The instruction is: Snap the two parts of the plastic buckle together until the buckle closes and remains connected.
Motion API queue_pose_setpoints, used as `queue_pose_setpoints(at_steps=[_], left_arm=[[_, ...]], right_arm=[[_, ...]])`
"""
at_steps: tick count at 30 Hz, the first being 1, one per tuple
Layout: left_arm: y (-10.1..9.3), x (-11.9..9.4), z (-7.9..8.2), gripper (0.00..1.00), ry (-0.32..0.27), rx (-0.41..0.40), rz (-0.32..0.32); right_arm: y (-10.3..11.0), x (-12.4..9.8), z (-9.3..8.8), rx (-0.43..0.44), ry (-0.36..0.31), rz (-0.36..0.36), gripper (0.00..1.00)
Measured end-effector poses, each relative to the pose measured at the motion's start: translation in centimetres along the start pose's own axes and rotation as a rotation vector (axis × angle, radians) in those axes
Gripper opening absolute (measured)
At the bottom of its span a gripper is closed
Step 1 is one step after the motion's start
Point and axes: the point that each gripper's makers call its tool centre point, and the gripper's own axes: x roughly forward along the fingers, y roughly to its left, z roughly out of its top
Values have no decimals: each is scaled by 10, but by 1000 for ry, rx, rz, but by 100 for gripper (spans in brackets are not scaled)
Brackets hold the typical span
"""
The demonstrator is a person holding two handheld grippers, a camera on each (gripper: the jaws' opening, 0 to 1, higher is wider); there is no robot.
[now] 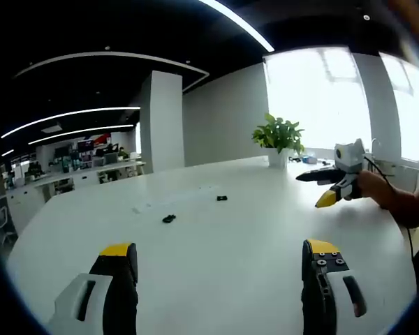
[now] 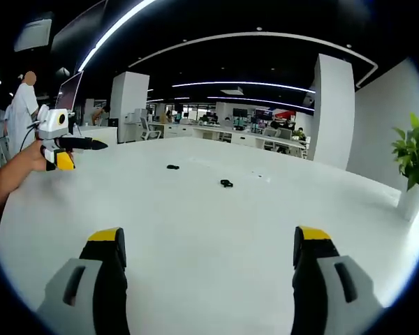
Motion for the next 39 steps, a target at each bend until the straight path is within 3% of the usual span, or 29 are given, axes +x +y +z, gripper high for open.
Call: queue_pose_setpoints(at_steps=[32,39], left_arm=[[0,1,1,99,-3,7,5],[1,5,-7,99,37,3,22]], right_arm=[[5,-2,1,-5,0,13,98],[8,-5,4,-19,7,7,98]])
